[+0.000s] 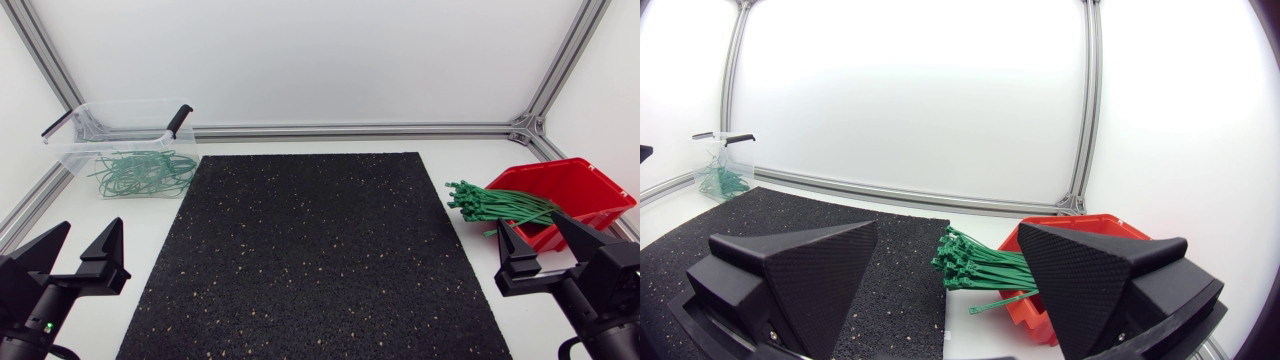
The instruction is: Take a green cable tie from the red box, thread the tail through the head to close it, then place it in the transparent bin on the left.
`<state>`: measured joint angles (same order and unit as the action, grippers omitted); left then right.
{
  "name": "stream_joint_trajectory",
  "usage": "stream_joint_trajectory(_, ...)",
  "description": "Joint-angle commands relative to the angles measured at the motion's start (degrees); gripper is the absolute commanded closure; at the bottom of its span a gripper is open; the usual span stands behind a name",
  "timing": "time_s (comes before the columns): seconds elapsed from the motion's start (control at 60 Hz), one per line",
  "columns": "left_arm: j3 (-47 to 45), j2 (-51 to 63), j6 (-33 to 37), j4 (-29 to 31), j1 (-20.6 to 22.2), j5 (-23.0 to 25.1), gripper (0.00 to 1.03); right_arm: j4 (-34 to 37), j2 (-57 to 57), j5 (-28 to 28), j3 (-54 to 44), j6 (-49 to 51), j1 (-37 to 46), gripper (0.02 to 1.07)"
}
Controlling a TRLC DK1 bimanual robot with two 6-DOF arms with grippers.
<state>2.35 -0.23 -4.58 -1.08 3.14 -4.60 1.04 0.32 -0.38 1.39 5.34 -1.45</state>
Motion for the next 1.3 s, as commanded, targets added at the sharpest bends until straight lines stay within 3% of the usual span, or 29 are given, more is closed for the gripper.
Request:
stream_joint_trajectory(0.0,-2.35,-0.47,-1.13,0.82,0.29,-0.41,0.03,-0.51,-0.67,-0.32,-1.39,-0.95,-0.22,0.05)
stream_joint_trajectory(0.483,-2.35,-0.47,-1.13,0.82,0.29,-0.41,0.03,-0.60,-0.67,-0.32,-0.77,-0.86,-0.04,0.05)
stream_joint_trajectory(0.717,-2.35,-0.47,-1.13,0.73,0.20,-0.41,0.03,5.29,-0.05,0.21,7.05,-0.95,-0.04,0.06)
stream_joint_trajectory(1.1,-2.35,-0.47,-1.13,0.73,-0.06,-0.41,0.03,7.40,15.68,-0.14,23.13,1.16,5.32,0.06)
stream_joint_trajectory(1.283,-2.35,-0.47,-1.13,0.73,-0.06,-0.41,0.03,9.51,25.26,-2.96,30.25,4.41,8.22,0.06)
